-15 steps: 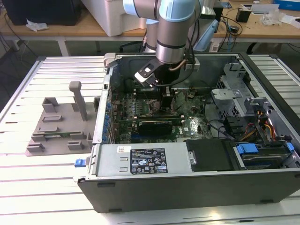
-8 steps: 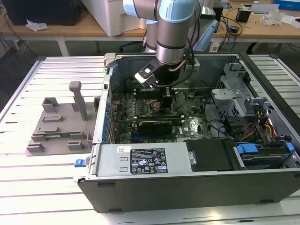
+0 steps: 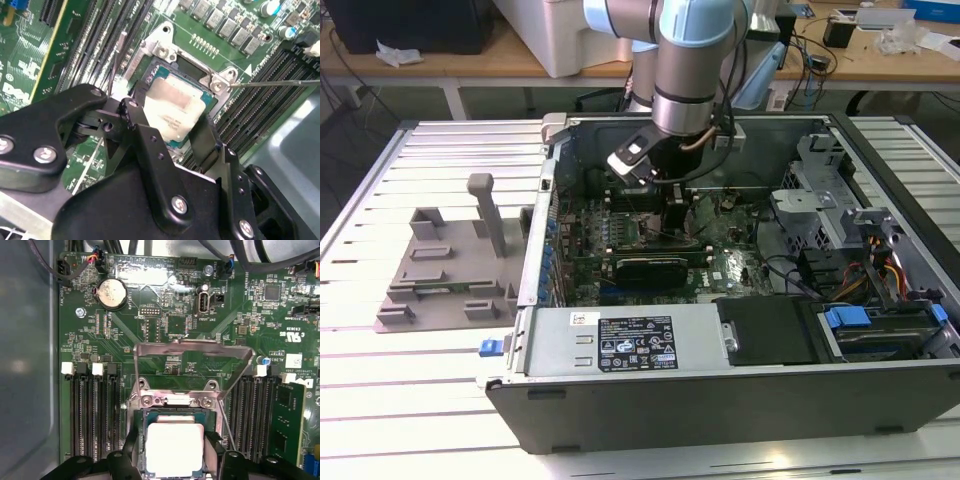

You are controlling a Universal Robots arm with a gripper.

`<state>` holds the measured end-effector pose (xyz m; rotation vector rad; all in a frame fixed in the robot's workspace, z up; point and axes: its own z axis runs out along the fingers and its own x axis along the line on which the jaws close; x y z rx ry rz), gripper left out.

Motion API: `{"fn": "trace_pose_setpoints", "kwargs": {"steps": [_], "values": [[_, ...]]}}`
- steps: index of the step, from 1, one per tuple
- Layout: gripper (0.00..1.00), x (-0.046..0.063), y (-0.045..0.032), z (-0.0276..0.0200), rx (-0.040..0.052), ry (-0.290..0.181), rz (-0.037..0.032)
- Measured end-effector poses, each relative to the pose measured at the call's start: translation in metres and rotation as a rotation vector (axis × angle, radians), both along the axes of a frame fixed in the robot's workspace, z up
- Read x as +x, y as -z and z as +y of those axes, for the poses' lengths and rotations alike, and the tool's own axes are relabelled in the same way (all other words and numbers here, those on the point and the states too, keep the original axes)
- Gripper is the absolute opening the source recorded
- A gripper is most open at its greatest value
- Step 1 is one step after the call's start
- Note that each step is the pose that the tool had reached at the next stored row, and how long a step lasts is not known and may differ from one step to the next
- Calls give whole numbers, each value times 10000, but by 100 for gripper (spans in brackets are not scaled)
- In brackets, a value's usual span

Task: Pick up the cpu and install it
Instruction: 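Place the cpu into insertion slot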

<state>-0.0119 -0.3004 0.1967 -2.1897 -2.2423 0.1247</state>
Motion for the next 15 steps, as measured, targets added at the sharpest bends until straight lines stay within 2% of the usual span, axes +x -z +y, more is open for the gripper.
{"fn": "trace_pose_setpoints", "kwargs": {"steps": [4,6,7,9,11,15], "values": [[62,0,-7,3,0,-1,0],[62,0,-35,3,0,1,0],[62,0,-37,-3,1,0,-1],[62,0,-37,-43,1,1,0],[62,0,-37,-55,3,1,-1],[62,49,-37,-60,97,0,20]]}}
